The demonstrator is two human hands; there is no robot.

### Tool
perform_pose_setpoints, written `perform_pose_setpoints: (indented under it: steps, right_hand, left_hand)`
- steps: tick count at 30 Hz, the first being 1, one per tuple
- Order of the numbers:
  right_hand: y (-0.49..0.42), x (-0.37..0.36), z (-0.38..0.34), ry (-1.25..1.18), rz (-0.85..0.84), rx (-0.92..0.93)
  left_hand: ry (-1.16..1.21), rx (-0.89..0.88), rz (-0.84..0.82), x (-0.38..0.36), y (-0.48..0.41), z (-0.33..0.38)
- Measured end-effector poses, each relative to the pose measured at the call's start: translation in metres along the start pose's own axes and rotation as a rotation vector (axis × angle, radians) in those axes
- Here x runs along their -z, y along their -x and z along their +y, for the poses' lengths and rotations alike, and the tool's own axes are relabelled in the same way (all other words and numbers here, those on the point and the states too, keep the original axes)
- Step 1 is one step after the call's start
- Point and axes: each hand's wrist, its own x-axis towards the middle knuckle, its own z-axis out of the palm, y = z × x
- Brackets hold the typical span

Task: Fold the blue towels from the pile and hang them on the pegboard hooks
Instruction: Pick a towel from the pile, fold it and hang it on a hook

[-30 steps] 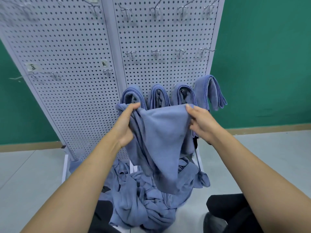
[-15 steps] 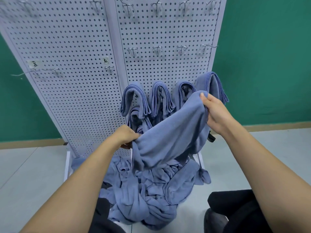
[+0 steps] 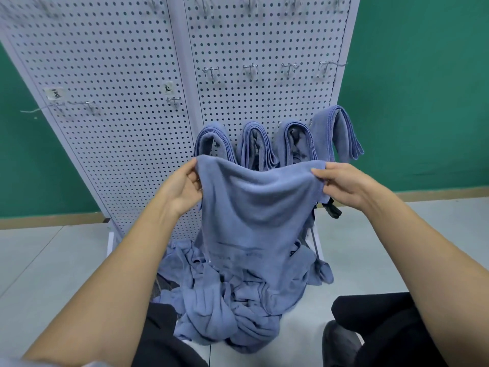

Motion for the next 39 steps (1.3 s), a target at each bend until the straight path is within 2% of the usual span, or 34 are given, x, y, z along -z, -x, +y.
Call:
perform_pose_setpoints:
  steps: [5,8,10,15,20,22,27,32,36,39]
  right_hand:
    - [-0.001,-0.003,0.005,-0.02,0.014,-0.033]
    - [-0.001,-0.008,0.001,-0.045,-0.053,0.011]
    - [0.0,-0.011,-0.001,-0.032,-0.03,0.051]
    - [-0.001,-0.007,0.001,0.193,0.079,0.042]
    - [-0.001,-0.007,-0.004,-0.053,-0.028,0.052]
    - [-0.002,-0.006,-0.004,-0.051,-0.038,0.063]
    - [-0.003,-0.001,0.002,0.269,0.094,0.018]
    - [0.001,0.001,0.002,0.184,0.235,0.057]
    - [0.001,0.004,0.0,0.065,0.242,0.086]
    - [-0.002,0.006,0.001,0.062,0.262,0.108]
  left_hand:
    - [0.122,-0.068,-0.021,0.006,0.001,0.01]
    - [0.127,-0.089,-0.008,0.007,0.002,0.011]
    - [0.12,-0.089,0.023,0.008,0.003,0.011]
    - [0.095,-0.092,0.058,0.012,0.006,0.014]
    - [-0.043,-0.11,0.063,0.015,0.004,0.014]
    - [-0.061,-0.109,0.065,0.017,0.003,0.014]
    - [-0.115,-0.114,0.09,0.021,0.004,0.016]
    - [-0.118,-0.107,0.141,0.025,0.005,0.016]
    - [-0.09,-0.051,0.123,0.027,0.003,0.015]
    - [-0.065,-0.064,0.108,0.029,0.003,0.016]
